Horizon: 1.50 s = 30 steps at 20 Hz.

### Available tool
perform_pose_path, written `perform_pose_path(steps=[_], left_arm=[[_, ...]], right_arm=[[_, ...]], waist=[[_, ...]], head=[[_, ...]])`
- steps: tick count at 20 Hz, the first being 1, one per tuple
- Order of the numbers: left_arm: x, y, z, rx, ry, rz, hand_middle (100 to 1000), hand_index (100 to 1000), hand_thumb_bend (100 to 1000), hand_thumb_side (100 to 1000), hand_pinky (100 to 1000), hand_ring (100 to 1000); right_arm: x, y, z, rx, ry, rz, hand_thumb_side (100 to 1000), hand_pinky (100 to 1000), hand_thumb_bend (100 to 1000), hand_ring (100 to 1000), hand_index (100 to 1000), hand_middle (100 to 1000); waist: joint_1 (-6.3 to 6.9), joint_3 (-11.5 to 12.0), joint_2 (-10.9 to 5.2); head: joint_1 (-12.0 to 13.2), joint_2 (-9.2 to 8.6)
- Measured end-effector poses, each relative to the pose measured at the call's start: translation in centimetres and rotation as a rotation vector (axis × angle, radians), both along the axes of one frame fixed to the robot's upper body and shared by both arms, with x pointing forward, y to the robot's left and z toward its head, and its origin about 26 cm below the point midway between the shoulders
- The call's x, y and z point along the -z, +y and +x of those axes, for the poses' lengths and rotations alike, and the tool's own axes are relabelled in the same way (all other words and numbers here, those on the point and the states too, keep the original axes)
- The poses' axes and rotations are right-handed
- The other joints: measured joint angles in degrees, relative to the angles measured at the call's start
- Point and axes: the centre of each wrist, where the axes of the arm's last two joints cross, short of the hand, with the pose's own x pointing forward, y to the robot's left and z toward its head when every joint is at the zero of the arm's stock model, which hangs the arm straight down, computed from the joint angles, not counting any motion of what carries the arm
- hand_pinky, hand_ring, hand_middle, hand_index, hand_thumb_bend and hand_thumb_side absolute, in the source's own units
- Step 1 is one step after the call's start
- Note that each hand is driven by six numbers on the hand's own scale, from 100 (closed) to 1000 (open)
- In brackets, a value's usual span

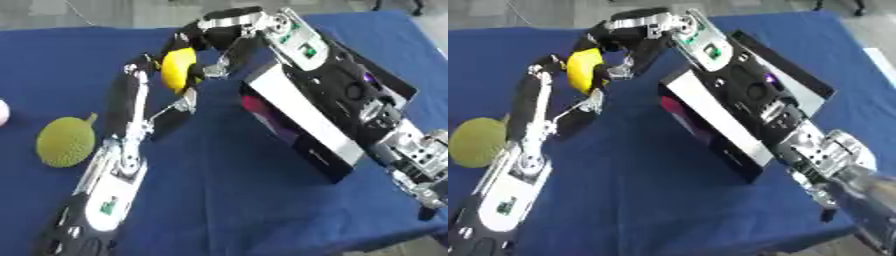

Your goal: Pick up the objects with one hand, pass them to the other hand, and then place them into the box on the other side of the table.

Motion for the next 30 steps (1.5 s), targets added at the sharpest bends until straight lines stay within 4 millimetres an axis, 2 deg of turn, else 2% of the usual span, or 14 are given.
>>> perform_pose_path(steps=[3,7,11,12,14,16,30], left_arm=[[0.2,0.0,0.0,-0.019,0.003,-0.006,619,829,534,487,809,786],[0.3,0.0,0.0,-0.046,0.005,-0.019,623,834,580,530,812,794],[0.8,0.1,0.1,-0.063,0.021,-0.016,627,835,724,622,818,802],[0.8,0.1,0.1,-0.064,0.021,-0.016,627,835,724,622,818,802],[0.9,0.1,0.1,-0.062,0.022,-0.015,626,835,858,704,821,804],[0.9,0.1,0.1,-0.06,0.021,-0.015,627,835,898,714,822,805],[0.9,0.5,0.1,-0.051,0.004,-0.004,630,839,878,666,824,806]], right_arm=[[0.0,0.0,0.0,0.001,0.001,0.001,154,973,100,1000,730,836],[0.1,-0.1,0.0,0.004,0.003,0.004,153,972,100,1000,729,837],[0.3,-0.3,0.0,0.012,0.0,0.014,154,971,100,1000,729,838],[0.2,-0.3,0.0,0.014,-0.002,0.015,154,971,100,1000,729,838],[0.2,-0.4,0.0,0.017,-0.006,0.018,153,971,100,1000,729,839],[0.4,-0.6,0.0,0.027,-0.005,0.02,153,971,100,1000,728,839],[0.7,-2.0,-0.1,0.076,-0.011,0.027,153,969,100,1000,726,839]], waist=[[0.0,-0.11,0.0],[0.0,-0.39,0.0],[0.0,-0.65,0.0],[0.0,-0.69,0.0],[0.0,-0.73,0.0],[0.0,-0.81,0.0],[0.0,-1.33,-0.07]], head=[[0.0,0.0],[0.0,0.0],[-0.03,0.0],[-0.04,0.0],[-0.05,0.0],[-0.12,0.0],[-0.55,0.01]])
